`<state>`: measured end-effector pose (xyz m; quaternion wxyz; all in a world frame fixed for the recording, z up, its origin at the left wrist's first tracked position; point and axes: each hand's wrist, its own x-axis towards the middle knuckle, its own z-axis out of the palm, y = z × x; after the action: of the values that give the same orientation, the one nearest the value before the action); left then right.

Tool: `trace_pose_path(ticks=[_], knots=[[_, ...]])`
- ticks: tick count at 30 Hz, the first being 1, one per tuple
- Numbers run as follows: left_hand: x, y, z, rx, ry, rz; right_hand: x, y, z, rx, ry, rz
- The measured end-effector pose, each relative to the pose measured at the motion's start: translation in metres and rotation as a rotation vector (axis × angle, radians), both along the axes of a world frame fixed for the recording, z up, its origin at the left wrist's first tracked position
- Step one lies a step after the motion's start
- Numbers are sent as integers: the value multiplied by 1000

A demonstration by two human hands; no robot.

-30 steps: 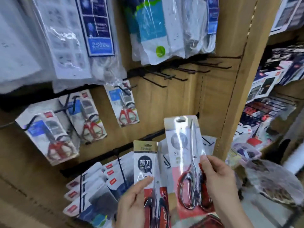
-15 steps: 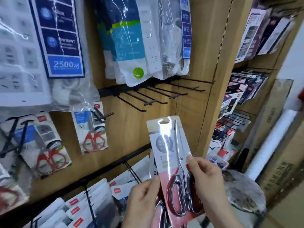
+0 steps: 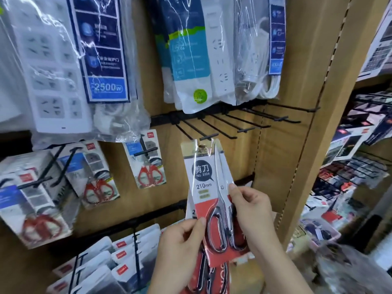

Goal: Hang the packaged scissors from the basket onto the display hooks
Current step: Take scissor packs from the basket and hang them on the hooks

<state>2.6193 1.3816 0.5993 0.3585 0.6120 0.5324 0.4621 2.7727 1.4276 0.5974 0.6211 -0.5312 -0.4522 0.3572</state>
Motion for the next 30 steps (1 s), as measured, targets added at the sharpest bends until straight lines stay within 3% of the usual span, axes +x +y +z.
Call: trace_pose_path(ticks=[9,14,22,25,27,30], knots=[[-8,17,-10,34,216,-3,-2,12,-14,-62,-7,16],[-22,38,-28,-2,237,11,-7,10,-17,-35,-85,24],[-24,44,-30,-47,239,15,-10,12,-13,-82,-16,112],[-25,51,-31,-49,256,53,-13,13,-19,-106,-172,91],[-25,54,-29,-49,274,69,-14,9,-5,-54,-373,-35],[-25,59,-28,-57,302,80,-15,6,50,156,-303,-15]])
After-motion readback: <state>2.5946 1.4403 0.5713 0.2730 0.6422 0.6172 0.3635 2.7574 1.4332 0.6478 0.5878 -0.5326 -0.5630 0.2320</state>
